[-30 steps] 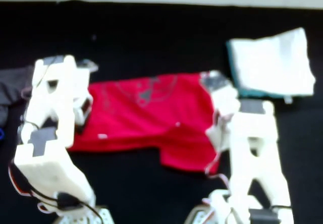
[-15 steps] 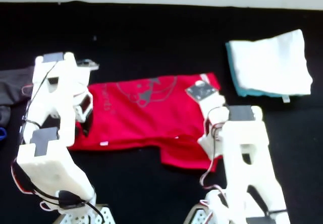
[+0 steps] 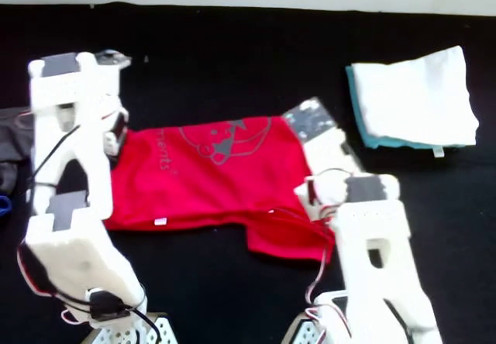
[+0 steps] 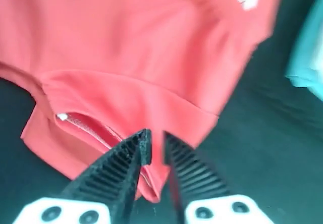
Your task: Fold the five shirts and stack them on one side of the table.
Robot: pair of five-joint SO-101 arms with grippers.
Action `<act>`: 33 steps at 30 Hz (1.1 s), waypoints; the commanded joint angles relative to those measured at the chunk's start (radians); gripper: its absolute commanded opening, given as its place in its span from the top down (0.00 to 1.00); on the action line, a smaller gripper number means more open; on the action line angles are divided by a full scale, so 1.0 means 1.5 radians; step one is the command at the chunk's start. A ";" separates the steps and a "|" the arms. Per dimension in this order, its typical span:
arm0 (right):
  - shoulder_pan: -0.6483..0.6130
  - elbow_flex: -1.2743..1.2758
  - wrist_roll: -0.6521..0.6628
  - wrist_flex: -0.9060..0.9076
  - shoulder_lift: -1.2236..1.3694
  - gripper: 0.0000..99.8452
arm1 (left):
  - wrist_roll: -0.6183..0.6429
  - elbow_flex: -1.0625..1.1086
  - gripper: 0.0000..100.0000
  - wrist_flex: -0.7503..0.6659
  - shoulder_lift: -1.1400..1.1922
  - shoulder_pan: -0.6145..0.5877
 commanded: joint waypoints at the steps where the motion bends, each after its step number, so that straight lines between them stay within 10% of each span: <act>1: -0.054 0.034 -0.011 -0.066 0.067 1.00 | 0.032 -0.004 0.99 -0.041 0.050 0.032; 14: -0.235 0.033 -0.006 0.110 0.097 0.99 | 0.049 -0.007 0.99 -0.123 0.125 0.029; 23: -0.065 -0.149 -0.011 0.033 -0.064 0.99 | 0.051 -0.188 0.99 -0.038 0.126 -0.022; 33: -0.024 -0.215 -0.011 -0.177 0.258 0.99 | 0.084 -0.258 0.99 -0.096 0.171 0.028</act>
